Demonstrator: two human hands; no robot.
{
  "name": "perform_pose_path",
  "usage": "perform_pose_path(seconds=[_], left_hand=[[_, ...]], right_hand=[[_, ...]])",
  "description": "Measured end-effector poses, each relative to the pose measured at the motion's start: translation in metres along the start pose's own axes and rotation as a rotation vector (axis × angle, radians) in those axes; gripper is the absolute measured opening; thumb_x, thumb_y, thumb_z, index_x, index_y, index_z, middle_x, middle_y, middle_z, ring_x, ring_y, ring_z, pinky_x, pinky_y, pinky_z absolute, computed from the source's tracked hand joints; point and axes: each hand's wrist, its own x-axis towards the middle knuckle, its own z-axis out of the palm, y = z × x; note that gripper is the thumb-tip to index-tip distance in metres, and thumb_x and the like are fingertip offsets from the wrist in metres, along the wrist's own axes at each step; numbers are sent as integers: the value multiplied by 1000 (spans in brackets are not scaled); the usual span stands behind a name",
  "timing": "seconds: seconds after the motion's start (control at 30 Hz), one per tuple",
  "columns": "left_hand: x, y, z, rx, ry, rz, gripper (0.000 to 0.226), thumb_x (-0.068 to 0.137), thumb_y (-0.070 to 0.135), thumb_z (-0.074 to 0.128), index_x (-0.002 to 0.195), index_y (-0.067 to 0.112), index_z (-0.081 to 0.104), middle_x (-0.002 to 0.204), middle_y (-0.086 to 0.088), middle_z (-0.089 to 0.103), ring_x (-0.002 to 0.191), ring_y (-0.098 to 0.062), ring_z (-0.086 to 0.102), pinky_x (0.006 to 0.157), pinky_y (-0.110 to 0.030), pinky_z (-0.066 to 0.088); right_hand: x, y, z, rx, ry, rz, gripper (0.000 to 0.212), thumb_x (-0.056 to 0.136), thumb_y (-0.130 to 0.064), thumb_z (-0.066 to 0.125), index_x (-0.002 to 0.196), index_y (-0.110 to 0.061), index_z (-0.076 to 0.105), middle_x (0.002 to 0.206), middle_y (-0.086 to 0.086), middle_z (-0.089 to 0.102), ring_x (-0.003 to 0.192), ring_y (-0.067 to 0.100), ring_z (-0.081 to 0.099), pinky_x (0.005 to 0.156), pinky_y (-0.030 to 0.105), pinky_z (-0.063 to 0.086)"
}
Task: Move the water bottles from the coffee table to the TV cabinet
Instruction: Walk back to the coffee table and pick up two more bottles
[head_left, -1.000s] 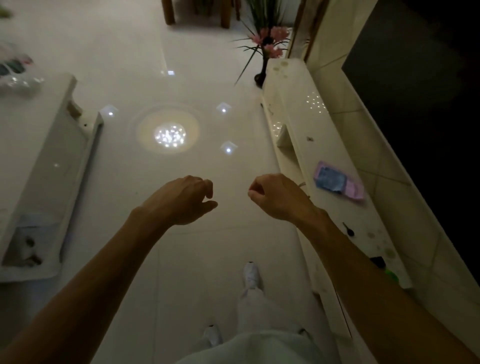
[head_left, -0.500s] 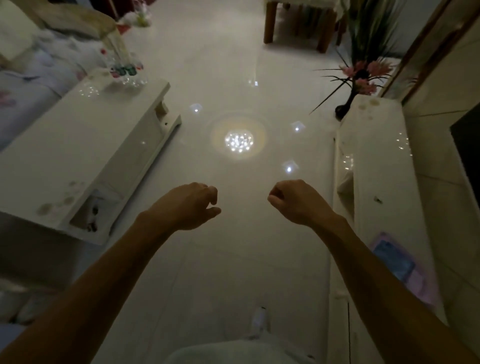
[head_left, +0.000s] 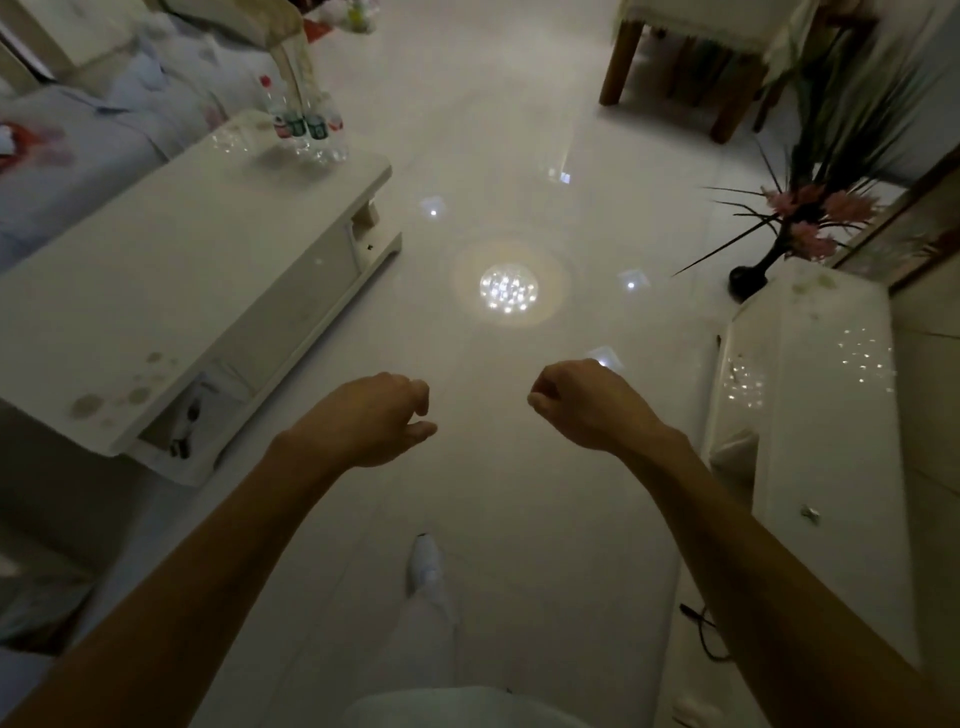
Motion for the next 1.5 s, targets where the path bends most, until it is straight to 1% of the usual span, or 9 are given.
perform_pose_path(seconds=[0.2, 0.37, 0.6, 0.77, 1.03, 1.13, 1.3, 1.4, 1.5], left_hand=[[77, -54, -43, -38, -10, 30, 38, 95, 43, 48, 124, 18, 52, 124, -4, 58, 105, -18, 56, 89, -31, 47], [130, -83, -80, -13, 23, 70, 37, 95, 42, 49, 122, 16, 53, 121, -5, 59, 103, -18, 56, 83, -27, 42], [197, -105, -125, -11, 26, 87, 38, 95, 41, 49, 123, 16, 52, 123, -5, 59, 104, -17, 57, 87, -29, 44], [253, -110, -147, -6, 40, 39, 38, 95, 43, 48, 123, 18, 52, 122, -3, 59, 105, -17, 55, 81, -26, 40], [361, -97, -197, -39, 52, -89, 37, 95, 42, 48, 123, 18, 52, 123, -3, 59, 105, -18, 55, 80, -25, 39], [397, -91, -216, -31, 33, -136, 38, 95, 42, 47, 123, 18, 52, 123, -4, 59, 106, -18, 55, 81, -25, 39], [446, -91, -242, -24, 35, -193, 38, 95, 44, 47, 124, 19, 51, 123, -4, 58, 107, -20, 56, 91, -34, 47], [468, -98, -253, -38, 37, -204, 38, 95, 44, 47, 123, 19, 52, 123, -4, 59, 106, -20, 56, 87, -31, 45], [489, -117, -261, -65, 44, -229, 38, 95, 43, 48, 123, 18, 53, 123, -4, 59, 106, -19, 57, 84, -29, 43]], right_hand=[[92, -13, -23, -26, -26, 25, 30, 94, -31, 53, 93, -8, 73, 90, 8, 73, 78, 23, 66, 73, 34, 55], [152, -21, -46, -27, 22, 30, 29, 96, -29, 53, 96, -8, 73, 91, 7, 72, 75, 20, 64, 62, 27, 46], [224, -9, -66, -16, 20, 24, 31, 96, -31, 52, 94, -7, 73, 89, 8, 73, 75, 21, 67, 69, 31, 55], [287, 16, -81, -36, -4, -14, 35, 97, -32, 50, 92, -5, 71, 90, 10, 73, 78, 24, 68, 72, 37, 56], [408, 69, -133, -20, -43, -125, 34, 97, -31, 49, 93, -6, 71, 90, 7, 73, 75, 20, 67, 68, 31, 55], [447, 89, -155, -15, -58, -157, 35, 97, -32, 49, 96, -5, 71, 95, 8, 73, 81, 23, 69, 74, 34, 57], [505, 112, -183, -9, -62, -194, 31, 97, -32, 49, 98, -11, 72, 97, 2, 72, 79, 17, 66, 71, 28, 53], [537, 115, -190, -24, -93, -202, 32, 97, -33, 49, 93, -11, 72, 92, 3, 71, 77, 17, 65, 67, 28, 52], [571, 111, -192, -24, -107, -230, 34, 96, -34, 49, 93, -9, 71, 93, 6, 73, 79, 19, 68, 75, 34, 58]])
